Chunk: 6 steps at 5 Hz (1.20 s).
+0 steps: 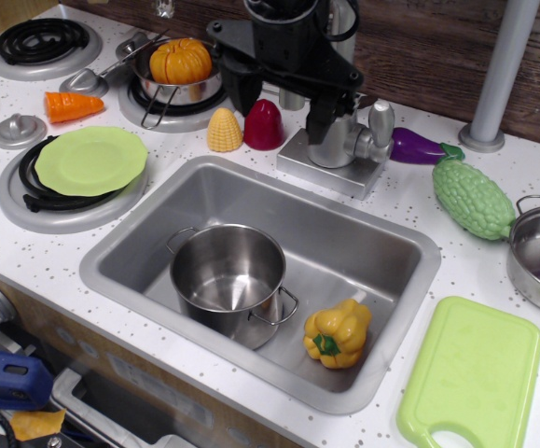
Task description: Turn faucet front to left
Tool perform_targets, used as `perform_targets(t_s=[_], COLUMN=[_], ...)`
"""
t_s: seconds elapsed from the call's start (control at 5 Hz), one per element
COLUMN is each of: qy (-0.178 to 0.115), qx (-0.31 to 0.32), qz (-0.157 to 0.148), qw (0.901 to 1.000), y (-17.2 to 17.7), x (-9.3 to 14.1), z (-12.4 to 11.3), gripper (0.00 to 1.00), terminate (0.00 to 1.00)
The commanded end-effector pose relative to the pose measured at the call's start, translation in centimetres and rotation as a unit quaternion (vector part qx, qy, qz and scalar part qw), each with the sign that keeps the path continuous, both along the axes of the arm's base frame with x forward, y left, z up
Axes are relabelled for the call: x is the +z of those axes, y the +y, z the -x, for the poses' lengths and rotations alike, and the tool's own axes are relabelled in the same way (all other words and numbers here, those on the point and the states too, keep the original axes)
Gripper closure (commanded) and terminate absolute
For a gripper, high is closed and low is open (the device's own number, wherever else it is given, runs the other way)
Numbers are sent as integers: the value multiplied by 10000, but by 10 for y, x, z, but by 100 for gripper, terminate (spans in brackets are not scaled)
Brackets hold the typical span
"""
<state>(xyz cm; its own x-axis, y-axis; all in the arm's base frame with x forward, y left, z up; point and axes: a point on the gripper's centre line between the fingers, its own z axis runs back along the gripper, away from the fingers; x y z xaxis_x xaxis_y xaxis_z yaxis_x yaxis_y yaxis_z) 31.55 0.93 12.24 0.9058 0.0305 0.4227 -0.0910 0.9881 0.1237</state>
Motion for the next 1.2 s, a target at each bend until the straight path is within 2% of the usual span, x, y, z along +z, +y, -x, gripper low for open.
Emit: perform_targets(t_s=[0.0,0.2,0.4,0.6,0.8,1.0], qy=[-598,-657,-723,-657,-584,-610], qx=[-22,-98,-132,-174,-309,-539], qz=[-60,-125,-229,-221,-497,-556], qw=[9982,9977,9970,9974,9966,9951], y=[7,16,27,35,52,73], x=[11,13,12,14,14,15], z=[-13,-21,-28,-29,-24,-26], gripper=[0,0,100,100,100,100], terminate=[0,0,0,0,0,0])
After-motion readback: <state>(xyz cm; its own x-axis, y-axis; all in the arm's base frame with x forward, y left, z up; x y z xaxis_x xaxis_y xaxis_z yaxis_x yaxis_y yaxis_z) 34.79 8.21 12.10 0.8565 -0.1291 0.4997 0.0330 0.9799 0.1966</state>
